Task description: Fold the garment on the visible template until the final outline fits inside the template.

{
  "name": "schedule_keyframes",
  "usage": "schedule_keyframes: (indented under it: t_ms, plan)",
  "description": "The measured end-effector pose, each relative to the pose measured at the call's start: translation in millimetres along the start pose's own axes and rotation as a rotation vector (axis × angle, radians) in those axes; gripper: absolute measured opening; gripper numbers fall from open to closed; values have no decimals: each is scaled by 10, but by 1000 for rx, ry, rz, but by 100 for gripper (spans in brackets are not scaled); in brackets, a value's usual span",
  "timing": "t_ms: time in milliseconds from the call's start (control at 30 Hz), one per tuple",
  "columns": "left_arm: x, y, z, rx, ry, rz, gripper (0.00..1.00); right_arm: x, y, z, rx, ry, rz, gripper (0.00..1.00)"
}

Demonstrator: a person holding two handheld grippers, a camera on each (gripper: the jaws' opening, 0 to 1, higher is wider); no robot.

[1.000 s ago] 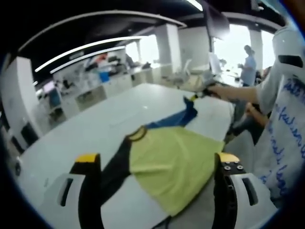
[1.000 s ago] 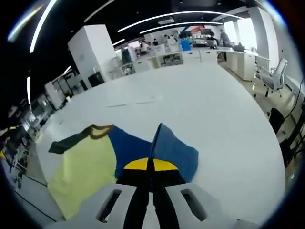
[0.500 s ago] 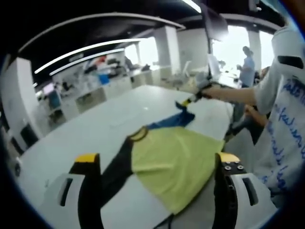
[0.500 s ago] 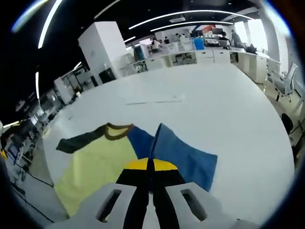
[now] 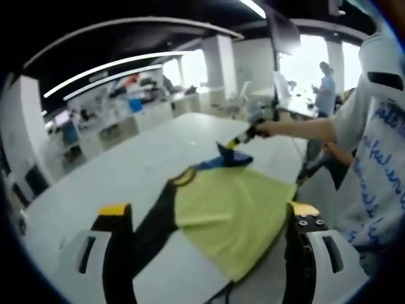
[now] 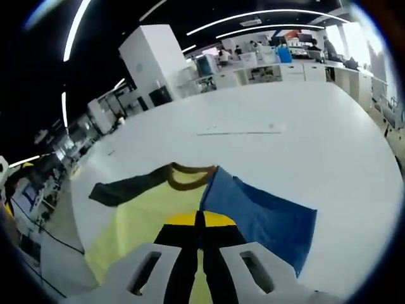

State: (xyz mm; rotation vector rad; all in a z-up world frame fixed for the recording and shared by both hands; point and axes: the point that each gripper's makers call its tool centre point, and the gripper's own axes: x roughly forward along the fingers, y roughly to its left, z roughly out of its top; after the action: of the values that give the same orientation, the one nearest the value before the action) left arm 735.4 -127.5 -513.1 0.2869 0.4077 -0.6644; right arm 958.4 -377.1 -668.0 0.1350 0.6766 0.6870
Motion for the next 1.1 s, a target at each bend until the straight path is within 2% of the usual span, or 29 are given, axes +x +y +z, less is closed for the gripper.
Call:
schedule_keyframes:
  t_ms: [300,667,867,1100]
  plan:
    - [-45,59,-36,-2,6,-6,99,239,365,-11,8,9,55,1]
    - [-128,159,-72,1,1,-8,99,634,777,84,8,16,119,1]
    - [-158,230,-140,2,17,0,99,890,995,52,0,40,151,1]
    - [-201,249,-117,2,4,-6,99,1103,1219,1,9,57,187,1]
